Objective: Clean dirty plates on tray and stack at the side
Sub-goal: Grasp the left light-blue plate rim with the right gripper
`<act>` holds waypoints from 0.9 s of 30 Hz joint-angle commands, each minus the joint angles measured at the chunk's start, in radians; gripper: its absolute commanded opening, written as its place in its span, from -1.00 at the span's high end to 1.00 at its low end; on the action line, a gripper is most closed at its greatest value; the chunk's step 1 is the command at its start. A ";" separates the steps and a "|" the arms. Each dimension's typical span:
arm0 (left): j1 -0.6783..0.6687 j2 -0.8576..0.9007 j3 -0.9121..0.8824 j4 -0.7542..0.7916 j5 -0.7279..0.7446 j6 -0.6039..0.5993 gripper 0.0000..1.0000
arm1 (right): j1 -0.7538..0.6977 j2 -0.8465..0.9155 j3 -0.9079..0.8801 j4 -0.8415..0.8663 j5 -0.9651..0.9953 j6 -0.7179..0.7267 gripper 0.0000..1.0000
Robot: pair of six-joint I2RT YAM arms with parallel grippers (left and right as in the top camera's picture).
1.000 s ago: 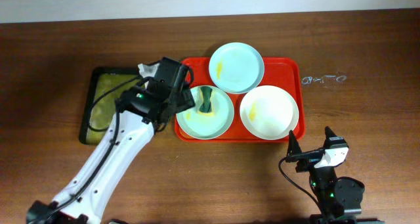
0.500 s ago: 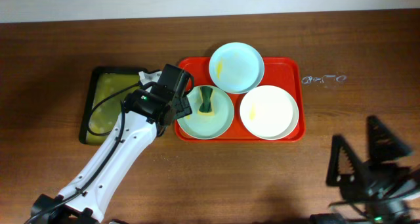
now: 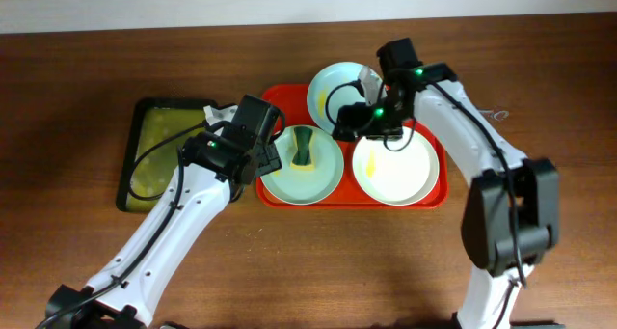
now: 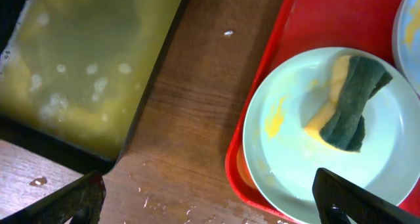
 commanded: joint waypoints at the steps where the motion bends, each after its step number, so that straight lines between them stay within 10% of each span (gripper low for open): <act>1: 0.000 0.001 0.000 0.002 -0.011 0.012 -0.99 | 0.041 0.038 0.027 0.076 0.023 -0.036 -0.67; 4: 0.000 0.001 0.000 0.002 -0.011 0.012 -0.98 | 0.106 0.060 0.024 0.093 0.156 -0.088 -0.13; 14: 0.000 0.001 0.000 0.002 -0.011 0.012 -0.98 | 0.132 0.168 -0.019 0.053 0.262 -0.090 -0.04; 21: 0.000 0.001 0.000 0.002 -0.011 0.012 -0.98 | 0.080 0.169 -0.019 -0.014 0.202 -0.104 0.38; 27: 0.000 0.001 0.000 0.002 -0.011 0.012 -0.98 | 0.080 0.169 -0.025 -0.014 0.202 0.023 0.25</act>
